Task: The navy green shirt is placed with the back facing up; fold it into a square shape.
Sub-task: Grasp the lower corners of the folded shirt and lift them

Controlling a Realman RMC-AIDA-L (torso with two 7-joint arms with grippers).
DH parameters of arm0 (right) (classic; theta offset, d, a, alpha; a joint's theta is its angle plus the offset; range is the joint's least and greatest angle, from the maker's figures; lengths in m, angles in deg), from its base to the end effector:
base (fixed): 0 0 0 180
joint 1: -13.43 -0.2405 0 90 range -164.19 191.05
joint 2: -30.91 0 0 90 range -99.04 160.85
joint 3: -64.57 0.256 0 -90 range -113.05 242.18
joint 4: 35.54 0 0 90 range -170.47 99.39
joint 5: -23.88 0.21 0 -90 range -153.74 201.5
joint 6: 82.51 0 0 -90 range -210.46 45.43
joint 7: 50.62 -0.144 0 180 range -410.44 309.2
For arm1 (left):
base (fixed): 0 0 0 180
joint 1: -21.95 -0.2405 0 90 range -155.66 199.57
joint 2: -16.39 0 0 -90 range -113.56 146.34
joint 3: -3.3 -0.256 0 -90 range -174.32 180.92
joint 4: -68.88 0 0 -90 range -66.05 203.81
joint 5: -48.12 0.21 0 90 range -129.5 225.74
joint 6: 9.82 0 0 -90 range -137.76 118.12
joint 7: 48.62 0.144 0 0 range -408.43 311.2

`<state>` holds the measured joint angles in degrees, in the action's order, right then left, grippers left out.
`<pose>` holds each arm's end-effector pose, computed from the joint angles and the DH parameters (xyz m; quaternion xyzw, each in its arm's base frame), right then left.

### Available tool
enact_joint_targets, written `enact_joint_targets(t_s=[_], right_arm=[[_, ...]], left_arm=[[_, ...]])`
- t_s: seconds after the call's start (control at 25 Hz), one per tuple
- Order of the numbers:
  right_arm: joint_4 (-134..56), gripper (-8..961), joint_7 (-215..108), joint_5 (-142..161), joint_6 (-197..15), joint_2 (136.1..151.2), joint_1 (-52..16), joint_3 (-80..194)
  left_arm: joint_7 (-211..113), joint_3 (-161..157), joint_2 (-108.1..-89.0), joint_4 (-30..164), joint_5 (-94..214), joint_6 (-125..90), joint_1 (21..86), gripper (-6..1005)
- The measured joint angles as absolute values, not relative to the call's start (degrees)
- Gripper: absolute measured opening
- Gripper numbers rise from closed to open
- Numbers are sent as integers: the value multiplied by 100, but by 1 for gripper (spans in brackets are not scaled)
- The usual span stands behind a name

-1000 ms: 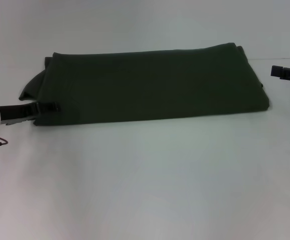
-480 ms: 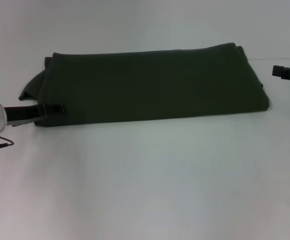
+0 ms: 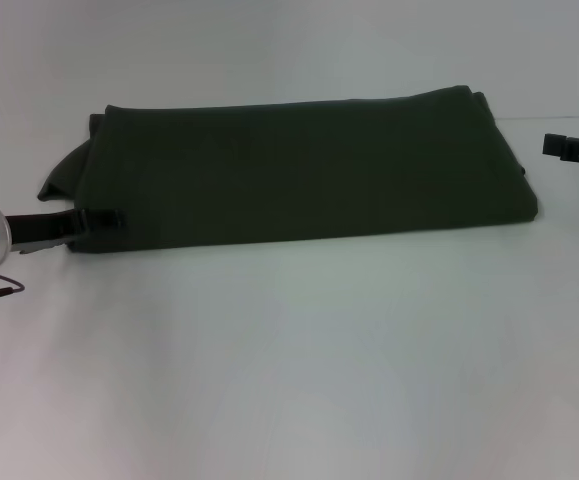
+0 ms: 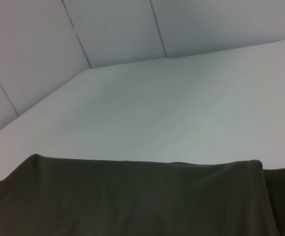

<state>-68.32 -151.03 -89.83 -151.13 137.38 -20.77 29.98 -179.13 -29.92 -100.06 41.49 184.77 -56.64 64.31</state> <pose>0.3159 0.4033 0.1066 -0.8319 0.3982 0.2092 0.3250 -0.3133 0.4222 0.0090 -0.7182 -0.5959 -0.1337 0.3336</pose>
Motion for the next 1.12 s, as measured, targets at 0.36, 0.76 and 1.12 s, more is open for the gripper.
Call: enact_joint_targets(t_s=[0.36,0.76,1.12], right_arm=[[-6833,941,-15113,-8985,-15065,13742,-2093,2997],[-6832,941,-15117,-8985,-15063,13753,-2091,2994],[-6833,941,-15117,-8985,-15063,13775,-2077,2994]], left_arm=[[-17954,-2992,-10006,4168,18542,-5665,6426,723],[-18038,-2992,-9998,4148,18746,-5667,6442,455],[-18001,-2992,-9997,4139,18752,-5652,6448,371]])
